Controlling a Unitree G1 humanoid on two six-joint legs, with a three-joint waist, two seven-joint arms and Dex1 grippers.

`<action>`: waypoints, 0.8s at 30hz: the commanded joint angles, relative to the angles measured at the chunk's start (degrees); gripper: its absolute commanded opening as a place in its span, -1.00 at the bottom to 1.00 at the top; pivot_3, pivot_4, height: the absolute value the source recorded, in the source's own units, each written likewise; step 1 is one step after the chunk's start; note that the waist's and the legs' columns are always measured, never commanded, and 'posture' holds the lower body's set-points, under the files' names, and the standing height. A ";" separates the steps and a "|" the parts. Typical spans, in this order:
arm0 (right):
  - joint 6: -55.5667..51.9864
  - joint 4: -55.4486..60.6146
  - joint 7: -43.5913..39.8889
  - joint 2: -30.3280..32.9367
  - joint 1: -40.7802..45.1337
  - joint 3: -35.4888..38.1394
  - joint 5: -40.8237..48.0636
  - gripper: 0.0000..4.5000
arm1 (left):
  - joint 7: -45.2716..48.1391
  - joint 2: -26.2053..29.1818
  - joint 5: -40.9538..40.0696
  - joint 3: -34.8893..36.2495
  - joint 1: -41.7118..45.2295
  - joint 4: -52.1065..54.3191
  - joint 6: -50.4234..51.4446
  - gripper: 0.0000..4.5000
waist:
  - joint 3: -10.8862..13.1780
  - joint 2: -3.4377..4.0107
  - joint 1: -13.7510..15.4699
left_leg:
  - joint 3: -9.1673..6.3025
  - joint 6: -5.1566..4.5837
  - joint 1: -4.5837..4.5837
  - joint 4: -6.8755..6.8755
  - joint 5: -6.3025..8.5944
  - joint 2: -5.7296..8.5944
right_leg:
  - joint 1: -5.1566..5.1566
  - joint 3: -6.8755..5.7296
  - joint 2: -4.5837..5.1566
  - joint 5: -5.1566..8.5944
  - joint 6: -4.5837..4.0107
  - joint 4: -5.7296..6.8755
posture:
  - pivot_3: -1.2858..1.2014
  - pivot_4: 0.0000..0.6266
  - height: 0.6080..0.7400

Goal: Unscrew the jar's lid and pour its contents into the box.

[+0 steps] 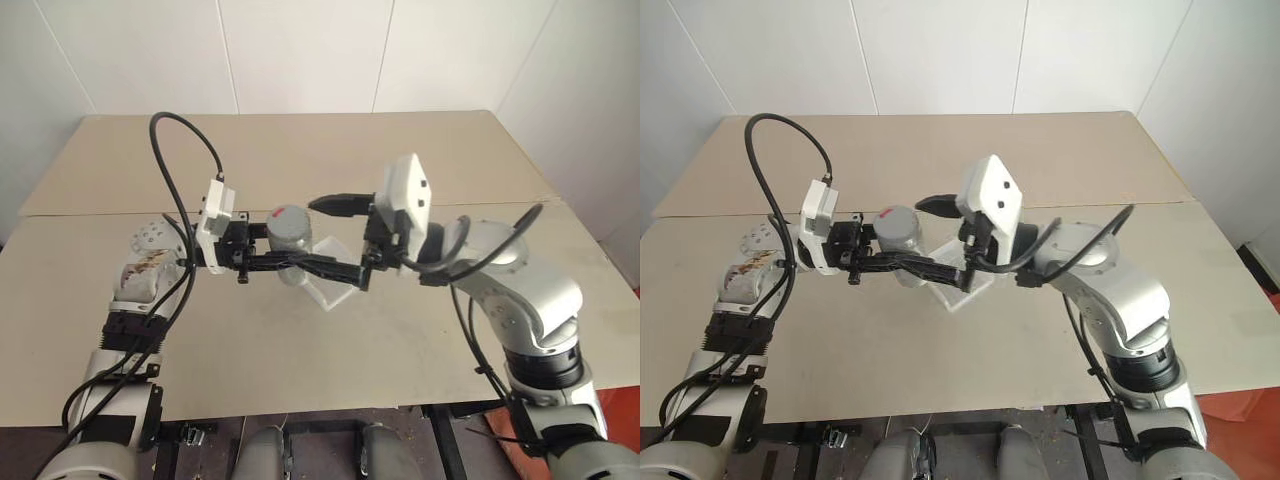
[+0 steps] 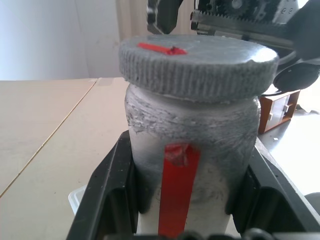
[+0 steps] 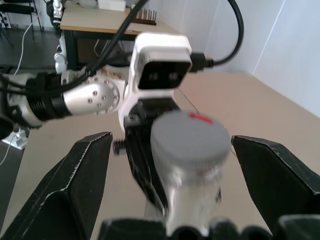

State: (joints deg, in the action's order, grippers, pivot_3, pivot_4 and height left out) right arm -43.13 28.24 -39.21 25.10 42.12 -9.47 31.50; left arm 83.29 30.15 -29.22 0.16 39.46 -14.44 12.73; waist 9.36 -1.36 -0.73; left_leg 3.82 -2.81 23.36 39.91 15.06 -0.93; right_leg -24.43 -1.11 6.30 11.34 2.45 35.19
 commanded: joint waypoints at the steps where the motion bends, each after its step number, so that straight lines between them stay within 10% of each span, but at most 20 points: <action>1: -1.41 -0.13 3.32 -1.77 2.81 -0.11 -0.97 0.98 | 0.20 0.20 -0.62 0.51 0.23 1.85 -0.35 -0.15 | 0.00 0.00 0.01 | 0.00 0.00 0.00 0.00 0.00 0.00 | 0.01 0.00 0.00 0.00 0.00 -0.01 | 0.03 -0.52 1.00; 24: -2.72 -1.89 3.42 -1.20 2.18 0.03 -1.58 0.98 | 0.16 0.94 -0.69 0.65 -0.48 2.53 -0.28 -0.15 | 0.00 0.00 0.03 | 0.00 0.00 0.02 0.00 0.00 0.00 | 0.01 -0.02 0.00 0.00 0.00 -0.03 | 0.03 -0.52 1.00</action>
State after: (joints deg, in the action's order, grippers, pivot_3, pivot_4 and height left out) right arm -45.92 24.29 -35.76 23.55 44.08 -11.20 29.47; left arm 83.14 30.56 -29.21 0.16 38.41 -14.34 12.76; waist 9.36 -1.36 -0.70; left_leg 3.82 -2.81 23.38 39.91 15.06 -0.93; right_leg -24.42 -1.13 6.30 11.33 2.46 35.17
